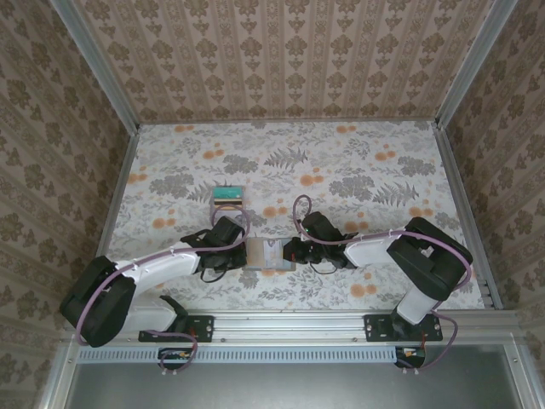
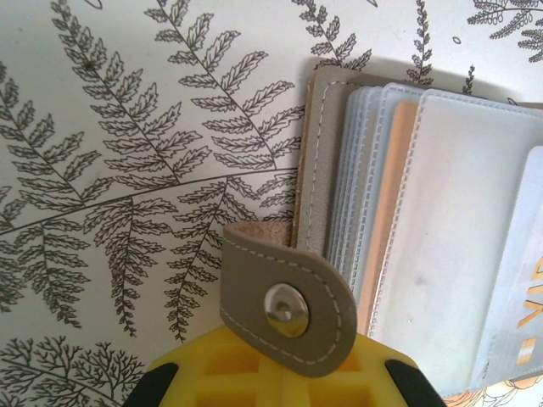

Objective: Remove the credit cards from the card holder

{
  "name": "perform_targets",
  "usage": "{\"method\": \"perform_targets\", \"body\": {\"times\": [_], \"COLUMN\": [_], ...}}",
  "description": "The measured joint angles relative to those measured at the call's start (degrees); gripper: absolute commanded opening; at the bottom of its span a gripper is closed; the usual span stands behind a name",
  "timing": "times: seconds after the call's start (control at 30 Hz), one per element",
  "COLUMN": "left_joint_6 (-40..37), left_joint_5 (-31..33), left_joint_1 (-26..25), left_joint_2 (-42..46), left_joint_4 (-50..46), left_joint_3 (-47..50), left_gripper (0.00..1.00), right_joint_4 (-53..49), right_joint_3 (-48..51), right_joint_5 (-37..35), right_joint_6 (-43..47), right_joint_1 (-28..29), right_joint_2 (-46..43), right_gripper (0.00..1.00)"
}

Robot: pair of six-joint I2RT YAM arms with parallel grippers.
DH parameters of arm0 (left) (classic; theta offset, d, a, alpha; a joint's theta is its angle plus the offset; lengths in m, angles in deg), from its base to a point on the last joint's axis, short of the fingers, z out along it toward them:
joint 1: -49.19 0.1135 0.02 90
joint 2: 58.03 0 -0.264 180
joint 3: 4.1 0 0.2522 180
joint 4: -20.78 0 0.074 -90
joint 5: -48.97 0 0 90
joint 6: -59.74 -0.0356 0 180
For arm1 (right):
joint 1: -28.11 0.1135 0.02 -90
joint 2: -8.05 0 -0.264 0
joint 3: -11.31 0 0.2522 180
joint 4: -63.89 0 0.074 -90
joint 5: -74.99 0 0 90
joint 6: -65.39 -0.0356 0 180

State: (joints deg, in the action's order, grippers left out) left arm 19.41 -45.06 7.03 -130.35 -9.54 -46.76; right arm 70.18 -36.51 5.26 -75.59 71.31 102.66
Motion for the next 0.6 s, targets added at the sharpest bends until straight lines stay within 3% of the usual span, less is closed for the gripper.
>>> {"method": "perform_targets", "body": {"times": [0.07, 0.23, 0.47, 0.6], "left_joint_6": [0.0, 0.0, 0.0, 0.0], "left_joint_5": [0.0, 0.0, 0.0, 0.0], "left_joint_1": [0.0, 0.0, -0.1, -0.2], "left_joint_2": [0.0, 0.0, -0.1, -0.1], "left_joint_4": [0.0, 0.0, 0.0, 0.1], "left_joint_3": [0.0, 0.0, 0.0, 0.0], "left_gripper": [0.00, 0.00, 0.00, 0.00], "right_joint_4": [0.7, 3.2, 4.3, 4.3], "right_joint_3": [0.0, -0.1, -1.0, -1.4], "right_joint_5": [0.8, 2.7, 4.1, 4.2], "right_joint_6": [0.0, 0.0, 0.0, -0.1], "right_joint_1": [0.0, 0.0, 0.0, 0.1], "right_joint_2": [0.4, 1.6, 2.9, 3.3], "right_gripper": [0.22, 0.23, 0.22, 0.16]}}
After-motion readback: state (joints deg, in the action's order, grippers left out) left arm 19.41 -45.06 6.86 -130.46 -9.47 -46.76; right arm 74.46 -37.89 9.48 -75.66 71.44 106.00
